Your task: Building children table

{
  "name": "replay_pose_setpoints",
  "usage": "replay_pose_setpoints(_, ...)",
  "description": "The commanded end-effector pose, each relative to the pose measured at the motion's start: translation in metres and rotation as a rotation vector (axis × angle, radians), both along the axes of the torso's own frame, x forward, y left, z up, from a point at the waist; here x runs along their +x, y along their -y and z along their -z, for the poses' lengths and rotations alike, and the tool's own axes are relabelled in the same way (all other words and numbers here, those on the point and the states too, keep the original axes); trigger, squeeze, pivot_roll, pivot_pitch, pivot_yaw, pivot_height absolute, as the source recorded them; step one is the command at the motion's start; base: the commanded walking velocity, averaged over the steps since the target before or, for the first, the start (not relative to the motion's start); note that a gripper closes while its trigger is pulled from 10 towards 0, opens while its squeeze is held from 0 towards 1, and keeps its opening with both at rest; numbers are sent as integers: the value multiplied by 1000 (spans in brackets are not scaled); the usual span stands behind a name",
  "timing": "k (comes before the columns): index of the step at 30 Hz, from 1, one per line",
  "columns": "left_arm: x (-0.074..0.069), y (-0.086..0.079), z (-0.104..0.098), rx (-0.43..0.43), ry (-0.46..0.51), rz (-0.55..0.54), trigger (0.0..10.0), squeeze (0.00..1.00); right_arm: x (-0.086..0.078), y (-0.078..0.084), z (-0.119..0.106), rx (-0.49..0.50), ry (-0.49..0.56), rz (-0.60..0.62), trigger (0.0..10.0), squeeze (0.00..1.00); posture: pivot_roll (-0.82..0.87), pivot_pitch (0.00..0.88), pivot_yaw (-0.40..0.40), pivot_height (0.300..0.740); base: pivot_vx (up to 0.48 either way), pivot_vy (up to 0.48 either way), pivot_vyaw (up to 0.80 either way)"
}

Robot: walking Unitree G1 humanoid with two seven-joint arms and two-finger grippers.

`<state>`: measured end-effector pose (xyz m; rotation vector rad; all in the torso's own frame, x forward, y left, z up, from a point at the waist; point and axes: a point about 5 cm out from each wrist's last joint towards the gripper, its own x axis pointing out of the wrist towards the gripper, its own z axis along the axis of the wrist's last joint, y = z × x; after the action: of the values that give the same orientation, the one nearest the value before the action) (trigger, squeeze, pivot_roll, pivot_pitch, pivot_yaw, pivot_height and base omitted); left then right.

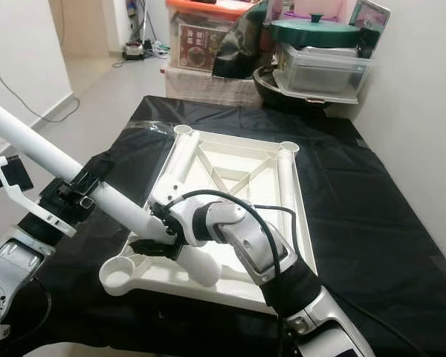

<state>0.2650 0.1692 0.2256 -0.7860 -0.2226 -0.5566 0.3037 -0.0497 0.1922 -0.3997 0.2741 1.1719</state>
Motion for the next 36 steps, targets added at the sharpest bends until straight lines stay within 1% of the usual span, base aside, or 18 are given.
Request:
replay_pose_setpoints(1, -1, 10, -4, -21, 28, 49, 0, 0, -1, -1, 7, -7, -34, 9, 0, 984, 64, 0, -87, 740, 0, 0, 0)
replay_pose_setpoints(7, 3, 9, -1, -7, 10, 41, 0, 0, -6, 3, 10, -14, -62, 0, 0, 973, 53, 0, -82, 740, 0, 0, 0)
replay_pose_setpoints(8, 4, 11, -2, -8, 17, 47, 0, 0, -6, 5, 10, -20, -70, 2, 0, 949, 50, 0, -83, 740, 0, 0, 0)
replay_pose_setpoints(9, 4, 11, -2, -8, 17, 47, 0, 0, -6, 5, 10, -20, -70, 2, 0, 949, 50, 0, -83, 740, 0, 0, 0)
replay_pose_setpoints(10, 3, 12, -3, -5, 25, 55, 0, 0, -6, 7, 10, -29, -80, 6, 0, 514, 48, 0, -84, 740, 0, 0, 0)
replay_pose_setpoints(11, 3, 14, -4, -3, 33, 63, 0, 0, -6, 10, 9, -40, -86, 13, 0, 0, 48, 0, -84, 740, 0, 0, 0)
replay_pose_setpoints(14, 4, 15, -3, -2, 37, 70, 0, 0, -4, 13, 7, -54, -92, 30, 0, 0, 37, 0, -87, 740, 0, 0, 0)
replay_pose_setpoints(22, 3, 18, -1, -3, 35, 75, 0, 0, -2, 16, 6, -49, -95, 70, 0, 0, 36, 0, -87, 740, 0, 0, 0)
replay_pose_setpoints(25, 3, 17, 0, 7, 34, 67, 0, 0, -3, 18, 10, -46, -110, 86, 0, 0, 38, 0, -87, 740, 0, 0, 0)
replay_pose_setpoints(26, 4, 16, 0, 30, 28, 47, 0, 0, -4, 18, 11, -43, -118, 91, 0, 0, 38, 0, -87, 740, 0, 0, 0)
replay_pose_setpoints(29, 4, 16, 0, 30, 28, 47, 0, 0, -4, 18, 11, -43, -118, 91, 0, 0, 38, 0, -87, 740, 0, 0, 0)
replay_pose_setpoints(30, 7, 15, 1, 65, 16, 16, 9059, 0, -4, 19, 11, -38, -127, 96, 0, 0, 39, 0, -87, 740, 0, 0, 0)
replay_pose_setpoints(32, 7, 15, 1, 65, 16, 16, 9059, 0, -4, 19, 11, -38, -127, 96, 0, 0, 39, 0, -87, 740, 0, 0, 0)
replay_pose_setpoints(33, 8, 14, 1, 85, 21, -4, 10000, 1000, -5, 22, 10, -27, -138, 107, 0, 0, 40, 0, -88, 740, 0, 0, 0)
replay_pose_setpoints(36, 9, 13, 1, 96, 26, -14, 10000, 1000, -5, 25, 9, -20, -145, 114, 0, 0, 40, 0, -88, 740, 0, 0, 0)
